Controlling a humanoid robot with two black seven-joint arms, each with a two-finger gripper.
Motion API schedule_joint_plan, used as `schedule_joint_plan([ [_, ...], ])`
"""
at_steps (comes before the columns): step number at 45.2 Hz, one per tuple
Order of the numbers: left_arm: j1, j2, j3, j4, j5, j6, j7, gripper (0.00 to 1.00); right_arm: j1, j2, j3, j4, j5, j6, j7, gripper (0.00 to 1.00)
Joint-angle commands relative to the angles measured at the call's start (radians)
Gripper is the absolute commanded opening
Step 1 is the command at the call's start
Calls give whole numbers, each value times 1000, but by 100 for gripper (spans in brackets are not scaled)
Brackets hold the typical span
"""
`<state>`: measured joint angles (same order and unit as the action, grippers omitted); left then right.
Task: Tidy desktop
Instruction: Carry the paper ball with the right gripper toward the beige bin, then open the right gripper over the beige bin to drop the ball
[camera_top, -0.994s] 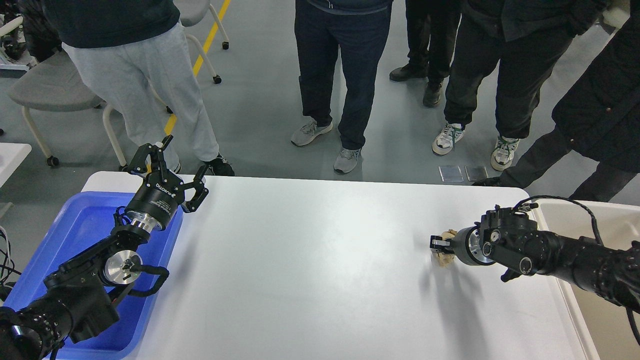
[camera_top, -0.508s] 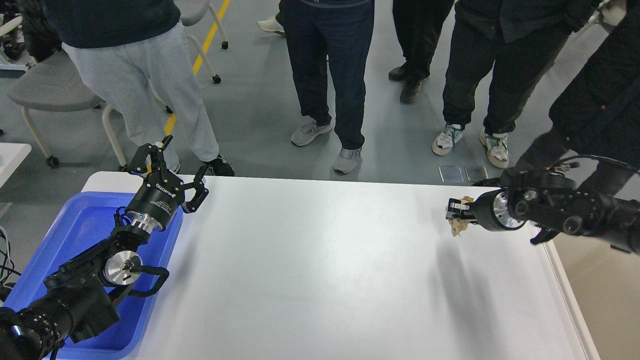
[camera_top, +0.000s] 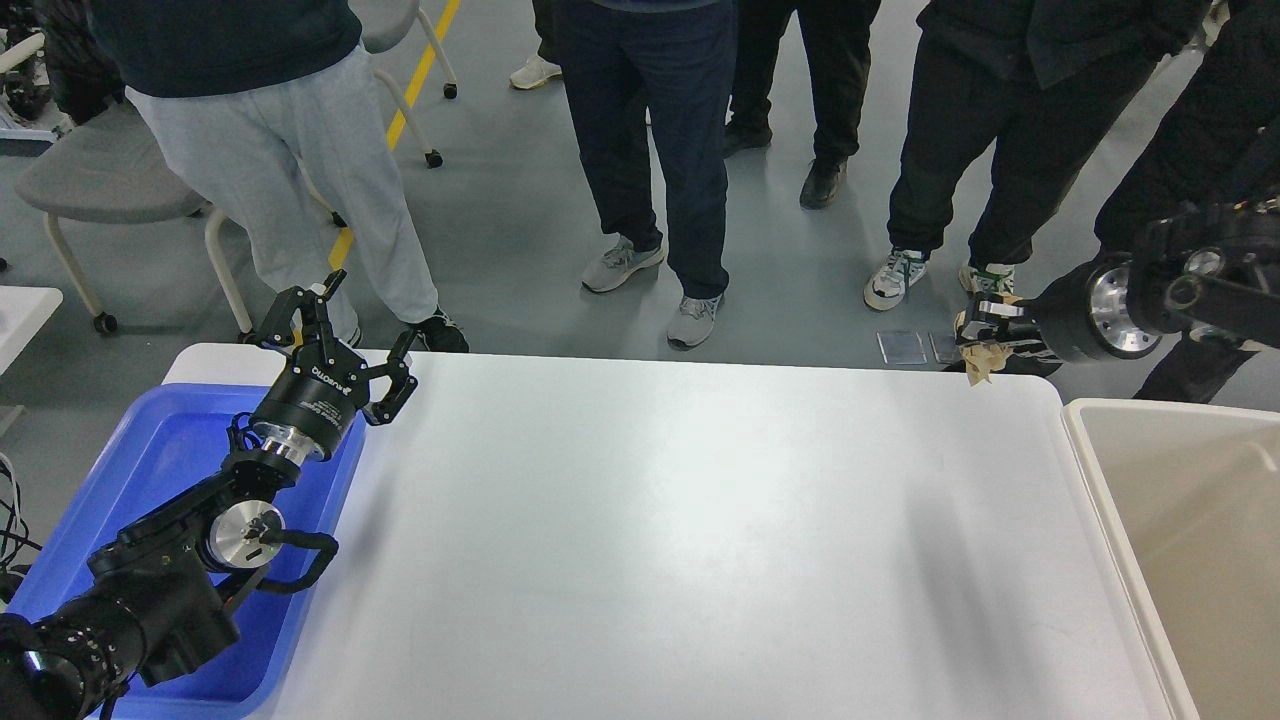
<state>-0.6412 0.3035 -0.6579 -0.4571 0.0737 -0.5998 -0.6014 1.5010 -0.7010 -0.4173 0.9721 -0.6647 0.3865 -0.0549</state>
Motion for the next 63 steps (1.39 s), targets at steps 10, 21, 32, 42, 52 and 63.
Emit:
schedule_joint_plan([
  [10, 0, 0, 1, 0, 0, -2, 0, 100, 42, -130, 6, -48, 7, 15, -11, 0],
  [21, 0, 0, 1, 0, 0, 0, 0, 100, -145, -130, 68, -371, 135, -100, -7, 0],
  [32, 0, 0, 1, 0, 0, 0, 0, 100, -352, -29, 161, -633, 313, -201, -10, 0],
  [42, 2, 0, 0, 0, 0, 0, 0, 100, -541, 215, 297, -1062, 415, -202, -11, 0],
  [52, 2, 0, 0, 0, 0, 0, 0, 100, -613, 318, 463, -1170, 432, -255, -14, 0],
  [63, 2, -1, 0, 0, 0, 0, 0, 100, -709, 314, 615, -1167, 447, -255, -26, 0],
])
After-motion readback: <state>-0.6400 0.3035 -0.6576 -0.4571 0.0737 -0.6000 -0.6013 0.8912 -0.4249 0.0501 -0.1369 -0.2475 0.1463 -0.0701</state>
